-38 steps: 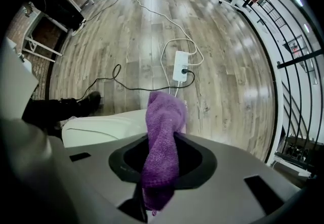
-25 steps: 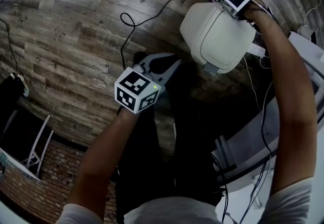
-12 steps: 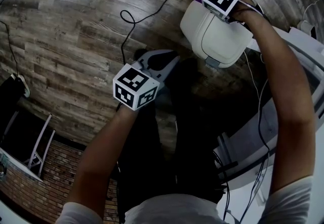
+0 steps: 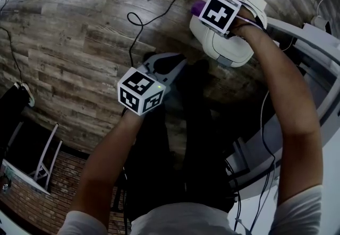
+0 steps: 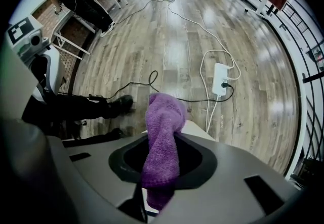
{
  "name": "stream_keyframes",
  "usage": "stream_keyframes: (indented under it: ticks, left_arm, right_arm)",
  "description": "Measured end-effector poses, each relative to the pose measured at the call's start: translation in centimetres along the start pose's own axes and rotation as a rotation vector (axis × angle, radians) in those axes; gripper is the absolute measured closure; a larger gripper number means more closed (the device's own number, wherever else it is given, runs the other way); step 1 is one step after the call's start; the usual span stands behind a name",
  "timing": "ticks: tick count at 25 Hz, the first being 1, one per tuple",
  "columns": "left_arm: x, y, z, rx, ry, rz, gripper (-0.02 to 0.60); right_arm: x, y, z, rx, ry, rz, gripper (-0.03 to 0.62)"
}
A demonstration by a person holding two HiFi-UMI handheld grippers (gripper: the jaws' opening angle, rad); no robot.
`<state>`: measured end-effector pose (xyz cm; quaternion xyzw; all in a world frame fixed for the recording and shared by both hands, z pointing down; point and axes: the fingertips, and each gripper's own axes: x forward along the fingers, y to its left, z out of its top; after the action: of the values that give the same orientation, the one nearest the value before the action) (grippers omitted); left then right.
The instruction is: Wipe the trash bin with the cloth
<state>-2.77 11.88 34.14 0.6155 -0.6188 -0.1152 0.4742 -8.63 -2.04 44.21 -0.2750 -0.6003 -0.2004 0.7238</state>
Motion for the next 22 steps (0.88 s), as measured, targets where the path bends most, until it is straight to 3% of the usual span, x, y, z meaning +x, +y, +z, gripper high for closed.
stream_keyframes:
  ticks: [9,17,22]
  left_arm:
    - [-0.7,0.0,-0.4,0.015,0.029,-0.015,0.552]
    - [-1.3,0.2,-0.2,0.025,0.038,-0.029,0.552]
    - [-1.5,0.4,-0.7,0.029,0.058,-0.033,0.552]
  right_arm:
    - [0.3,4.3,0.9,0.057,-0.082,0.030,0.487]
    - [1.5,9.5,1.2,-0.051,-0.093,0.008,0.487]
    - [2.0,11.0,1.1,-0.033,-0.099,0.009,0.487]
